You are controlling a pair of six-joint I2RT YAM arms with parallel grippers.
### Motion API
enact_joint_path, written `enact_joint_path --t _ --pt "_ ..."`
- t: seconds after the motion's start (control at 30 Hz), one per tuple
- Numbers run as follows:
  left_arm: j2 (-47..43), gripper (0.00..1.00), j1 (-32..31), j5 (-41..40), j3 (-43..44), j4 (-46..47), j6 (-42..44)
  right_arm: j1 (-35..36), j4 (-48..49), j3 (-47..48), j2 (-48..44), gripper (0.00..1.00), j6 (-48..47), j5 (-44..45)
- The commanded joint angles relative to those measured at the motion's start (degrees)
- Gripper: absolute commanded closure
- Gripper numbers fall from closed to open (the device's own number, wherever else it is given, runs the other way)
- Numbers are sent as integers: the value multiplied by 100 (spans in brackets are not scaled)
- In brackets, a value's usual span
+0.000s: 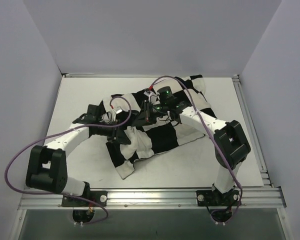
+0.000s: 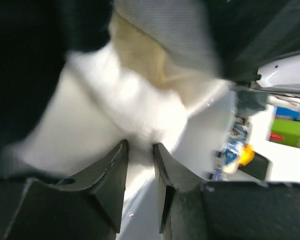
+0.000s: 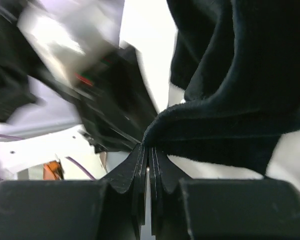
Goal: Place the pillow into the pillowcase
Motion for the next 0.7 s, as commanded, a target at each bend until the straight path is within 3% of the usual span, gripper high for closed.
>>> enact_joint_path --t 0.0,0.07,0.17,0.3,0.37,0.43,0.47,0.53,0.57,0.67 --pt "554 66 -932 187 -183 2907 -1931 -59 540 237 -551 100 379 -338" --pt "1335 65 -1198 12 35 4356 -2534 -24 786 -44 -658 100 599 -320" --pt "2452 64 -1086 -313 852 4592 -3143 12 1164 -457 -851 100 1144 -303" --pt "2788 28 -112 -219 1310 4584 -2977 55 464 -476 -1010 100 532 109" --pt "2692 22 477 79 1433 4295 -2724 64 496 -441 -800 100 538 154" --pt "2325 17 777 537 1521 3605 -2328 134 392 -214 -528 100 338 346" --pt "2157 15 969 608 1530 3243 -1743 170 295 -56 -178 100 206 443" --pt "1754 13 1357 635 1661 1702 -933 170 171 550 271 100 56 689" --pt "1638 13 1549 513 1741 1144 -59 170 154 796 804 100 -6 769" --pt "1199 12 2006 -119 1655 -125 949 135 -268 2446 2034 100 -225 1120"
